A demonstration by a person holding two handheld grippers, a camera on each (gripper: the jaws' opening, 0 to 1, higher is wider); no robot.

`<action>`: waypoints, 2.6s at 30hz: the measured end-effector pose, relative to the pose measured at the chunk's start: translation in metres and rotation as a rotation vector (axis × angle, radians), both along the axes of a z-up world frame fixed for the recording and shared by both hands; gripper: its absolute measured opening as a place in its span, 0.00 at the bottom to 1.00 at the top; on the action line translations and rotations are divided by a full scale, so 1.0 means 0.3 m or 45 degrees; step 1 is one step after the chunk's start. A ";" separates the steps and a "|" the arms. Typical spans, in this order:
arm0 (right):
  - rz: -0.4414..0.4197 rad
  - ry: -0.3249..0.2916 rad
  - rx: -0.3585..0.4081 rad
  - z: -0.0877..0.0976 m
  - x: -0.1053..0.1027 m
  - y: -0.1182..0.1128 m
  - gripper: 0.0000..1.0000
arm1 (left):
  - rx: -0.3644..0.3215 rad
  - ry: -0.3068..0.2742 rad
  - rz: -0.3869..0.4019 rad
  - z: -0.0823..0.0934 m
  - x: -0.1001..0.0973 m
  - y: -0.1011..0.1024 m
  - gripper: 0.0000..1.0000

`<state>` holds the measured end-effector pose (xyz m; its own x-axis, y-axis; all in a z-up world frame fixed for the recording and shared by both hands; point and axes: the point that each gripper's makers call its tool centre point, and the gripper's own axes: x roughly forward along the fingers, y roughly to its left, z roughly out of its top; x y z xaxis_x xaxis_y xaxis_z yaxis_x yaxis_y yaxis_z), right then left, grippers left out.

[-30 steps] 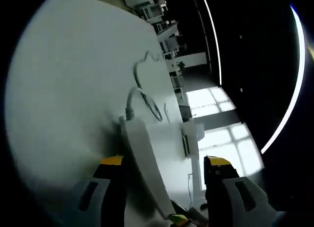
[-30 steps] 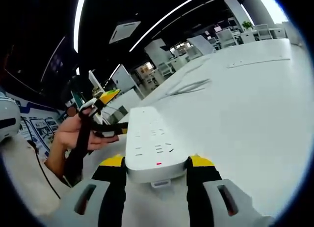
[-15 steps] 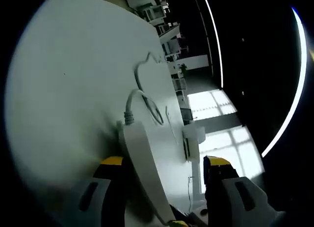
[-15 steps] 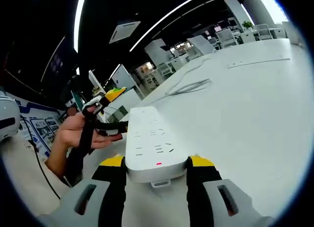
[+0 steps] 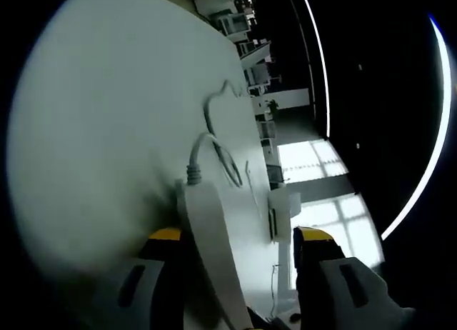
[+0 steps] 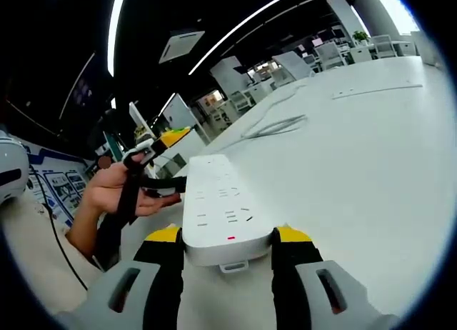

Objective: Pick up the power strip scattered on the table, fix it on the side mounting bracket of the table, and press the switch

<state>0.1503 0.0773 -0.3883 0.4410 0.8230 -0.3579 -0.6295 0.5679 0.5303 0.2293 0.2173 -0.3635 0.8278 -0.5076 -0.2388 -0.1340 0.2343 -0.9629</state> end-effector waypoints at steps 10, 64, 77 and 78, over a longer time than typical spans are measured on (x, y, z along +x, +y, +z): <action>-0.004 -0.017 -0.013 0.002 -0.008 0.005 0.44 | 0.003 0.035 0.008 -0.033 -0.004 0.006 0.50; 0.057 -0.275 -0.169 -0.011 -0.025 0.027 0.46 | -0.070 0.036 0.005 -0.081 -0.032 0.006 0.26; 0.039 -0.379 -0.134 0.046 -0.021 0.010 0.46 | -0.036 -0.061 -0.014 -0.045 -0.029 0.009 0.25; 0.036 -0.386 -0.126 0.053 -0.021 0.009 0.46 | -0.034 -0.063 -0.014 -0.044 -0.029 0.010 0.25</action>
